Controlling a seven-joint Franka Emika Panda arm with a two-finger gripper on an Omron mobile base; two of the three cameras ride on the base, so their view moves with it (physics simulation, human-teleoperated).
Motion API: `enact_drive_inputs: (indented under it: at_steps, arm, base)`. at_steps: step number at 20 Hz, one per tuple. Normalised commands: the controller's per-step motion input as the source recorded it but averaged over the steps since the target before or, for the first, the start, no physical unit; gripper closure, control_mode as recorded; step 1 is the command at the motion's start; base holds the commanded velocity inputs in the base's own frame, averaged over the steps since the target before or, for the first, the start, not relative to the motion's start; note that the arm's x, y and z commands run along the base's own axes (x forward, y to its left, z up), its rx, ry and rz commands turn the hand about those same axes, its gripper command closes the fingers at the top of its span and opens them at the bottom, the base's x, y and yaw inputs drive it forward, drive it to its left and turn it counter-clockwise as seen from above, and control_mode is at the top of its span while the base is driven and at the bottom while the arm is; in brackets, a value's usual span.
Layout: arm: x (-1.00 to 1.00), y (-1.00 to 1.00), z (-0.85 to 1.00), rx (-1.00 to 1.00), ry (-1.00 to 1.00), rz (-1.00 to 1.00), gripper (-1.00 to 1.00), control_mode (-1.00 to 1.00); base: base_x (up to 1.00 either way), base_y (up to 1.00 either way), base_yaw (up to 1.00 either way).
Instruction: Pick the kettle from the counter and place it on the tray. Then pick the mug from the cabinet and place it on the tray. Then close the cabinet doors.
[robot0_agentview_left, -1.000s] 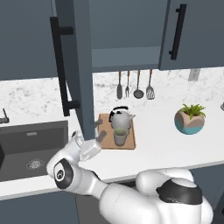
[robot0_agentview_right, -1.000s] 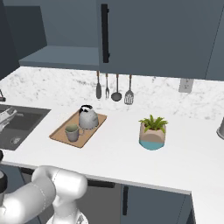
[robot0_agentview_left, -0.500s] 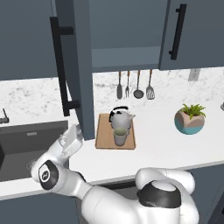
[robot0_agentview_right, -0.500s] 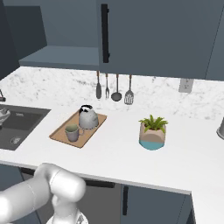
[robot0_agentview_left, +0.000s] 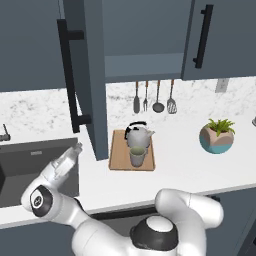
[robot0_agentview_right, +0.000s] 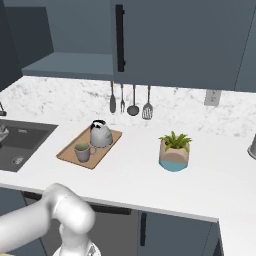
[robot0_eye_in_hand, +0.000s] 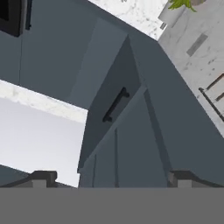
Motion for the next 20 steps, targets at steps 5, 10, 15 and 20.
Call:
enact_drive_inputs:
  at_steps: [5, 10, 15, 20]
  arm:
    - [0.25, 0.62, -0.06, -0.07, 0.2, 0.01, -1.0, -1.0]
    - [0.11, 0.61, 0.0, -0.04, 0.19, 0.0, -1.0, -1.0]
    - [0.0, 0.43, 0.14, 0.0, 0.09, 0.0, -1.0, -1.0]
    - [-0.14, 0.14, 0.41, 0.0, 0.03, 0.0, -1.0, -1.0]
  base:
    - [0.0, 0.0, 0.0]
    - [0.0, 0.0, 0.0]
    - [0.0, 0.0, 0.0]
    - [0.0, 0.0, 0.0]
